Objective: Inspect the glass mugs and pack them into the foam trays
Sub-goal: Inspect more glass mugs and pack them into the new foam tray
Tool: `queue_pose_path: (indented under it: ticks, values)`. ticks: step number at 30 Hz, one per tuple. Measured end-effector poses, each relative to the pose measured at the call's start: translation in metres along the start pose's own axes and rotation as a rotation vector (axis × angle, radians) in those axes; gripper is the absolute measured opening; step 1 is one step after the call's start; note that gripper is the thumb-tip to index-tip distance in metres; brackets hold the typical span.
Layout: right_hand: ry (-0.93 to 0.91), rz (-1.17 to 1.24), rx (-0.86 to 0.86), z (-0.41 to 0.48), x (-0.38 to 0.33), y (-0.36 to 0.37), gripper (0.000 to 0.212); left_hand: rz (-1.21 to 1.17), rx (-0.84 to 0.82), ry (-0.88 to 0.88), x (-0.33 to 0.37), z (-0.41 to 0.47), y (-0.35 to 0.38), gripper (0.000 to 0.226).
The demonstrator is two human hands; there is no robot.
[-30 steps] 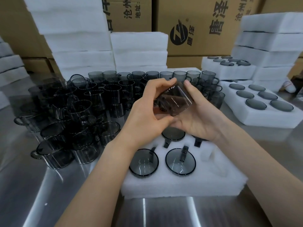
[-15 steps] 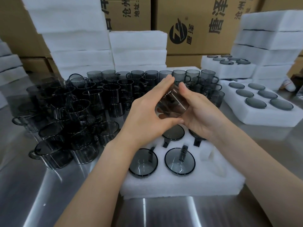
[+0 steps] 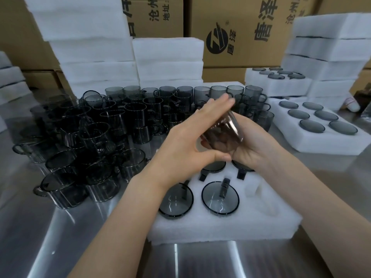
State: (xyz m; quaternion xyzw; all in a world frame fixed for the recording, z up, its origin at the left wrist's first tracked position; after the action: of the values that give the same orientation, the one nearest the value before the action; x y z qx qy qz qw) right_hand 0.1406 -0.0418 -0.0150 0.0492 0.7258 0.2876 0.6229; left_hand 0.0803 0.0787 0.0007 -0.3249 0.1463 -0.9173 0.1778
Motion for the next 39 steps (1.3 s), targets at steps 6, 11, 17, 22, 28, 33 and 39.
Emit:
queue_pose_path:
  ticks: [6,11,17,22,28,33,39]
  values:
    - [-0.15,-0.102,-0.078,-0.012,-0.007,0.006,0.052,-0.071,0.195,-0.188,-0.013,0.0,-0.011,0.084]
    - [-0.267,-0.239,0.029,-0.018,-0.016,0.004,0.03,-0.075,0.207,-0.265,-0.02,-0.001,-0.011,0.062]
    - [-0.387,-0.556,0.261,-0.033,-0.03,-0.008,0.015,-0.096,0.312,-0.337,-0.027,-0.003,-0.015,0.035]
    - [-0.545,-1.0,0.389,-0.082,-0.038,-0.018,0.02,-0.053,0.328,-0.434,-0.033,-0.002,-0.016,0.026]
    - [-0.597,-1.281,0.475,-0.132,-0.028,-0.023,0.035,-0.012,0.28,-0.469,-0.033,-0.001,-0.016,0.02]
    - [-0.565,-1.436,0.485,-0.141,-0.019,-0.017,0.035,-0.003,0.277,-0.47,-0.033,-0.001,-0.017,0.021]
    - [-0.581,-1.888,0.518,-0.143,0.004,-0.01,0.052,0.011,0.262,-0.475,-0.034,-0.001,-0.016,0.021]
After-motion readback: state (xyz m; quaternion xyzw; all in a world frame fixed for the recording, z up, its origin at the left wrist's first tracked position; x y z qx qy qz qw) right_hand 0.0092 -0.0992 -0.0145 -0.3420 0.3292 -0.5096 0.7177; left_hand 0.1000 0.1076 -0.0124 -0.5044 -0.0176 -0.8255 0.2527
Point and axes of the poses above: each hand's wrist, its own z-axis towards the middle knuckle, its own y-axis out of the palm, x = y × z, the point moved 4 cm from there along z, towards the middle knuckle, and after that the axes turned 12 degrees about x, right-handed, at the moved point
